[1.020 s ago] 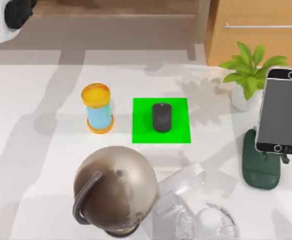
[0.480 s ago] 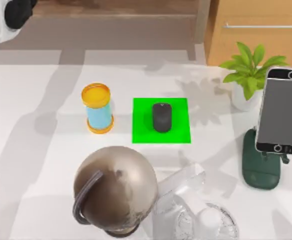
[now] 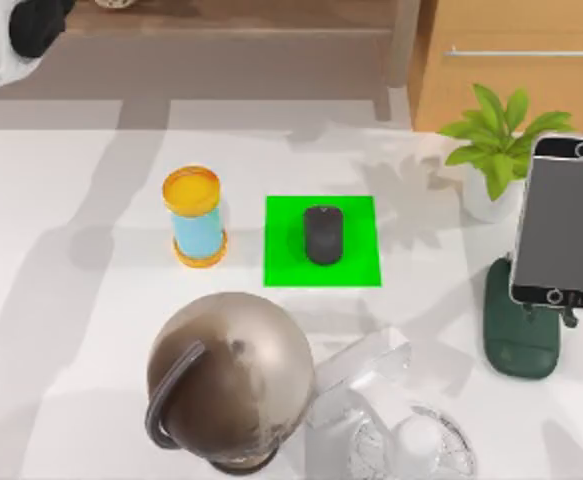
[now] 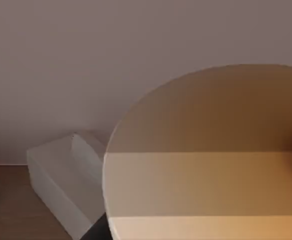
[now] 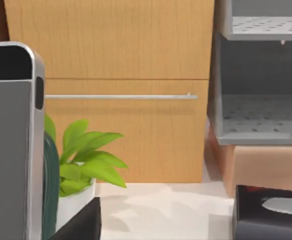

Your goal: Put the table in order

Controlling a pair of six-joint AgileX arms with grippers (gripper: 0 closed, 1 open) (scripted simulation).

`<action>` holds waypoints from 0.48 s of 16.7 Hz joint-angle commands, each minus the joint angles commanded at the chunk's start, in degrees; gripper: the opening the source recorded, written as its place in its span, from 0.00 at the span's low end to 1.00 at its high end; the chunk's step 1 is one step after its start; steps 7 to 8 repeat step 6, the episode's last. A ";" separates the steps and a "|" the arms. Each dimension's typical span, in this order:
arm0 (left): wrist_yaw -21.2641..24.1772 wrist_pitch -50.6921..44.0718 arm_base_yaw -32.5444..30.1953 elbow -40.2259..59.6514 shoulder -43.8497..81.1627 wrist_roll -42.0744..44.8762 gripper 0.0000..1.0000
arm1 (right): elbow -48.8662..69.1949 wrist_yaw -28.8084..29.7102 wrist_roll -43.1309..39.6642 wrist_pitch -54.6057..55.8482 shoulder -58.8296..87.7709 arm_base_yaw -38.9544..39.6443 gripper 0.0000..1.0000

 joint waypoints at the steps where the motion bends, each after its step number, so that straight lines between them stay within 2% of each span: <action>1: 0.00 0.00 0.00 0.00 0.00 0.00 1.00 | 0.00 0.00 0.00 0.00 0.00 0.00 1.00; 8: 0.00 0.00 0.00 0.00 0.00 0.00 1.00 | 0.00 0.00 0.00 0.00 0.00 0.00 1.00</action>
